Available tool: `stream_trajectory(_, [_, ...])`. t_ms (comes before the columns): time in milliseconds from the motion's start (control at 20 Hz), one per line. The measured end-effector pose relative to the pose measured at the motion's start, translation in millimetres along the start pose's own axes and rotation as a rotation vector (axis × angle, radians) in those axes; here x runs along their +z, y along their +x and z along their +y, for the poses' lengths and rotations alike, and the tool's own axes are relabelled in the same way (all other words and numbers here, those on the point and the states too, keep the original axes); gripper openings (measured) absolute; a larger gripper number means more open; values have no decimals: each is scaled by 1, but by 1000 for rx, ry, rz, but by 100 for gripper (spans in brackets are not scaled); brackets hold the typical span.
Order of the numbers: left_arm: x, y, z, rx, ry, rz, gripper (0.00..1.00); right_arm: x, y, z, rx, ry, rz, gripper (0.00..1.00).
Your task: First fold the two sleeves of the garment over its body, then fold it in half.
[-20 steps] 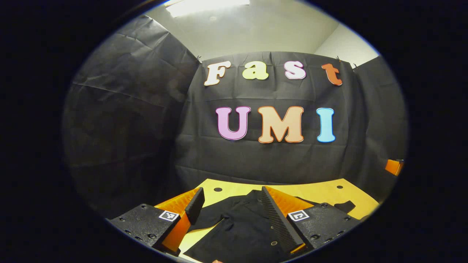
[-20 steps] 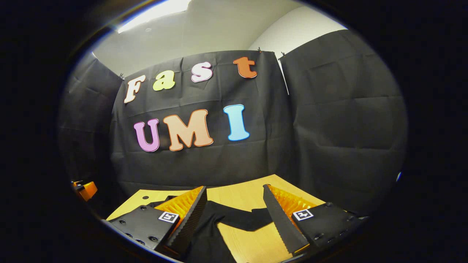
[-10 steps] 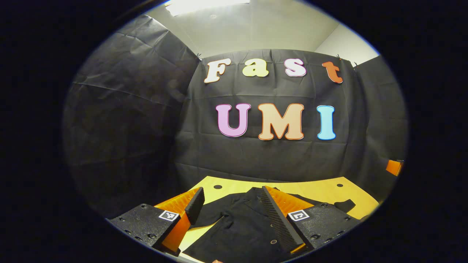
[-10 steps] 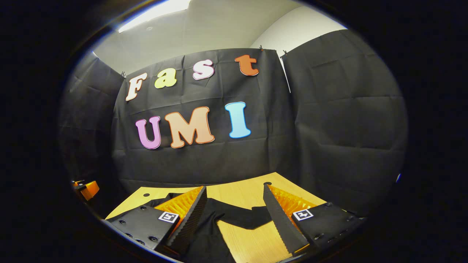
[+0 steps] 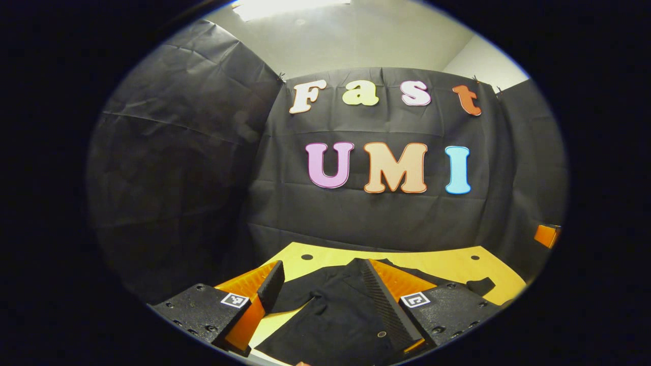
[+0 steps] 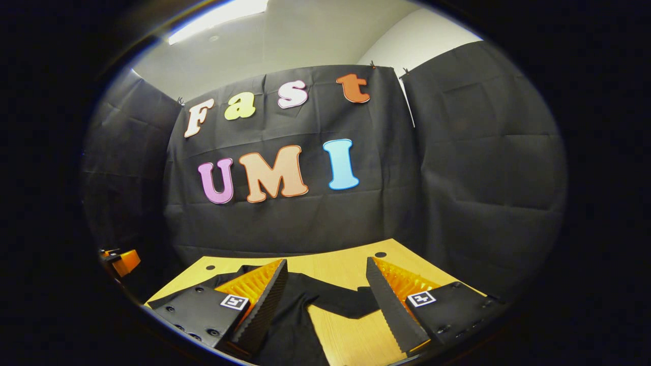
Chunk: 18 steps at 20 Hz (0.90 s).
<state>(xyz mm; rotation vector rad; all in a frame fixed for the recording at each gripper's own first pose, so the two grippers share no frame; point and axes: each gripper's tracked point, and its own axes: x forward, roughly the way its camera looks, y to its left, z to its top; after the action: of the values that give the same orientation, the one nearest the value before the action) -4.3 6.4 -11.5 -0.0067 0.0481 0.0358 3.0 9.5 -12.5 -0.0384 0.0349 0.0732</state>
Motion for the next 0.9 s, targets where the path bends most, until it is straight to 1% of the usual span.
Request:
stream_trajectory(100, [-2, -6, 8, 17, 7, 6, 92, -3, 2, 3, 13, -1, 8, 97])
stream_trajectory(200, [-3, -13, 16, 34, 12, 9, 91, -3, 5, 4, 27, 9, 14, 97])
stream_trajectory(250, [-3, -13, 18, 43, 15, 8, 92, -3, 6, 4, 31, 10, 13, 97])
stream_trajectory(300, [-2, -14, 20, 54, 17, 8, 93, -3, 8, 4, 32, 6, 12, 94])
stream_trajectory(400, [-2, -15, 23, 73, 23, 7, 91, -5, 11, 3, 36, -2, 16, 94])
stream_trajectory(550, [-5, -18, 30, 101, 23, 14, 92, -6, 16, 3, 48, 6, 24, 94])
stream_trajectory(600, [-7, -19, 33, 114, 22, 19, 92, -5, 18, 3, 52, 3, 23, 97])
stream_trajectory(650, [-9, -20, 37, 132, 19, 25, 92, -4, 19, 0, 51, -4, 21, 94])
stream_trajectory(700, [-10, -21, 40, 146, 14, 30, 91, -2, 21, -2, 52, -10, 17, 97])
stream_trajectory(750, [-12, -24, 41, 158, 6, 36, 92, 0, 23, -4, 54, -12, 14, 94])
stream_trajectory(900, [-16, -29, 49, 191, -3, 47, 91, 3, 31, -7, 62, -6, 17, 94])
